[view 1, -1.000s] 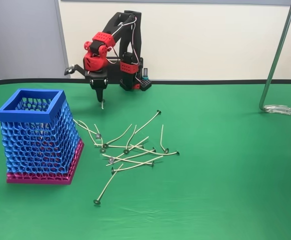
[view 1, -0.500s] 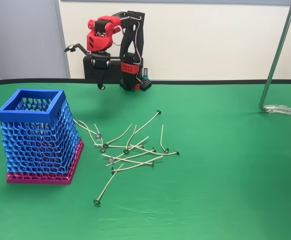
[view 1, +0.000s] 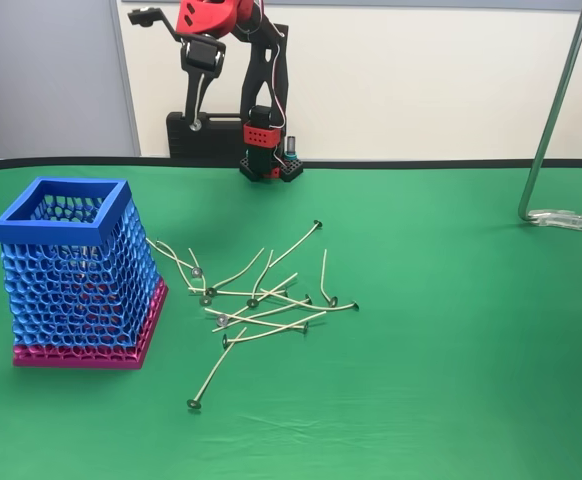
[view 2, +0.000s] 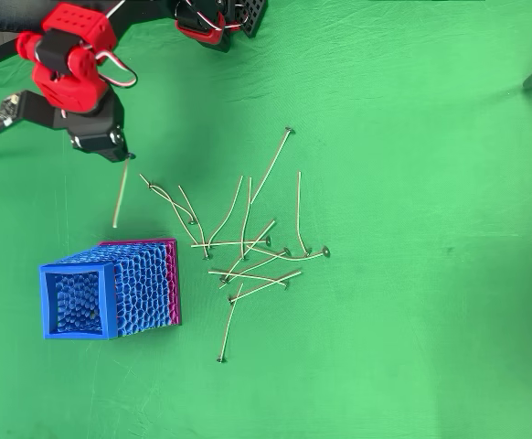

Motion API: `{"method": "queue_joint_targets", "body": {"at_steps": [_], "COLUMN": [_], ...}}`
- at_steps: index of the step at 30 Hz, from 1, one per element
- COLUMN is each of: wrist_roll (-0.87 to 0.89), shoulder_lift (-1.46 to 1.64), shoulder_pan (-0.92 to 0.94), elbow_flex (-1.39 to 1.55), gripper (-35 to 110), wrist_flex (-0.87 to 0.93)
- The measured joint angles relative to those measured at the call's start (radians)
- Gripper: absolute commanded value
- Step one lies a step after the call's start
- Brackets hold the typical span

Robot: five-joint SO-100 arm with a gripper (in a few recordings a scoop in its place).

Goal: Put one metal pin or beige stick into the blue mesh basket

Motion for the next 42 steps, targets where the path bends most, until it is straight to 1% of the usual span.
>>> {"method": "queue_joint_targets", "body": {"at_steps": [13,22,26,32,42], "wrist_roll": [0.002,-0.023,-0.034,-0.054,-0.109], "shoulder_lift": [-0.264,-0.477,-0.554,-0.627,-0.775], "shoulder_pan": [-0.034,-0.014,0.006,0.031,0.046], "elbow_flex": [-0.526,-0.784,-0.802,-0.733,-0.724], "gripper": [1,1,1,1,0], "wrist_flex": [0.000,-0.084,-0.167,-0.383,-0.695]}}
